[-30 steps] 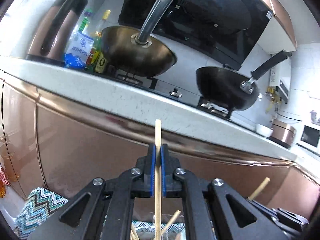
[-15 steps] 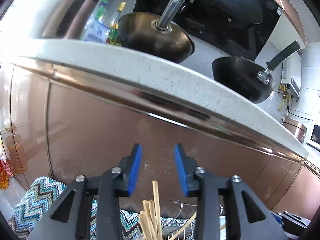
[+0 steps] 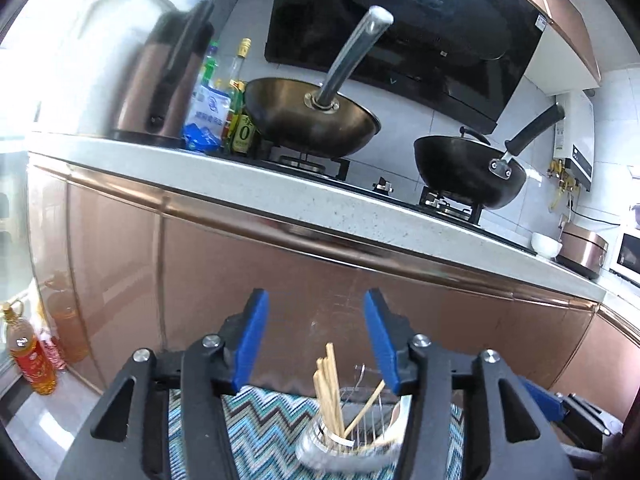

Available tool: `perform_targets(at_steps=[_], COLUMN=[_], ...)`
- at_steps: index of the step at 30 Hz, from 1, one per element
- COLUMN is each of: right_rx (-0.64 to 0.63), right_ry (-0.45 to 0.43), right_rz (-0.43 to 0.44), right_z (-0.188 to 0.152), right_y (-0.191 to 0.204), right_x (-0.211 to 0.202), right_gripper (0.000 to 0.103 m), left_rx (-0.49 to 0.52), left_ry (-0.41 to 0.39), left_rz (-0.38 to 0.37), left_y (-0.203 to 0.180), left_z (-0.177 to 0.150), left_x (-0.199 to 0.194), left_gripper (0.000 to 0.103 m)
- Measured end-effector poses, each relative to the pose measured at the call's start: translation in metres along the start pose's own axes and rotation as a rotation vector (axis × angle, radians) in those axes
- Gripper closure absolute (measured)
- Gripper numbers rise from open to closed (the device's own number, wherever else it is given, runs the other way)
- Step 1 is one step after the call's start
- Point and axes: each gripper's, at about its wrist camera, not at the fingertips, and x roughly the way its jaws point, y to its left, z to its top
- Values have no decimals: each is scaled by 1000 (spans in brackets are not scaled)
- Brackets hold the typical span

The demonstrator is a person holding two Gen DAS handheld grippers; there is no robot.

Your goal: Organize utensils

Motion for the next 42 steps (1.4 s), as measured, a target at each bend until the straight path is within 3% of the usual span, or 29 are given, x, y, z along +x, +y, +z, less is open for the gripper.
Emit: perform_targets(at_steps=[8,20,34,42], right_rx=[-22,-21,22,61], right_ry=[-44,-81,-105,-91], right_rz=[-62,-244,-341,-337], right_z=[-6,-25,-51,-66], right_y=[22,32,17,6], right_x=[-58,-123,-170,-178], right_gripper=[37,26,20,19], left_rx=[59,85,131,78], left_ry=[45,92,147,247], left_rz=[31,87,162,45], left_y=[4,17,21,23], left_z=[0,-15,-32,-44], left_x=[-66,-146,-182,-189], left_gripper=[45,40,36,32])
